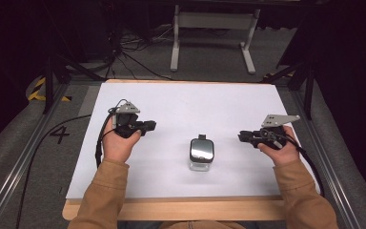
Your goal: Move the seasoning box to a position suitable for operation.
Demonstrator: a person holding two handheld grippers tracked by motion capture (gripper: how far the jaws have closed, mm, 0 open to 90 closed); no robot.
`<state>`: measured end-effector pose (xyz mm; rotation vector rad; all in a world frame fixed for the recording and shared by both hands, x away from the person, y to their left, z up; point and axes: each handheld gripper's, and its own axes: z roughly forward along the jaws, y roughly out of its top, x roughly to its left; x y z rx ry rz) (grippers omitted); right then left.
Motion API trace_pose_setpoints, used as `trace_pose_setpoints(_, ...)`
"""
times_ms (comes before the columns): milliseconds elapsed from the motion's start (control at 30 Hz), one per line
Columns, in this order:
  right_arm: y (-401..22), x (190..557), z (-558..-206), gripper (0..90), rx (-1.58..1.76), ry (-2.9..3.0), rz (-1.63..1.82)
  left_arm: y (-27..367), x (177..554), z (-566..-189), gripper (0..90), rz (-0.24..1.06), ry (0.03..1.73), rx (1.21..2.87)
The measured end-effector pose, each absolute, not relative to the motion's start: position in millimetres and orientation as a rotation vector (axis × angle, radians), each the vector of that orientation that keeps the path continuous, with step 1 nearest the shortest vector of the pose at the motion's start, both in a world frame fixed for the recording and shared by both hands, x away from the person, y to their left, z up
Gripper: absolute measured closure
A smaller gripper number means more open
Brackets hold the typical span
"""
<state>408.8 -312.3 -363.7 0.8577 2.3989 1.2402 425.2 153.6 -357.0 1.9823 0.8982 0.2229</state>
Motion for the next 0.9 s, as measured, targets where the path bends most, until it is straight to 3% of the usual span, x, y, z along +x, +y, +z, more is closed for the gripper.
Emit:
trace_pose_setpoints(300, -357.2, 419.1, -360.4, 61.5, 1.034, 2.246, 1.119, 170.0, 431.4, -370.6, 84.4, 0.253, 0.970, 2.001)
trace_pose_setpoints(433, -377.7, 423.4, -368.0, 58.4, 1.136, 2.199, 1.103, 175.6, 436.6, -380.0, 84.3, 0.271, 1.012, 2.027)
trace_pose_setpoints(900, -399.8, 436.9, -400.6, 57.1, 1.265, 2.216, 1.026, 189.1, 445.6, -409.6, 83.9, 0.242, 1.106, 2.080)
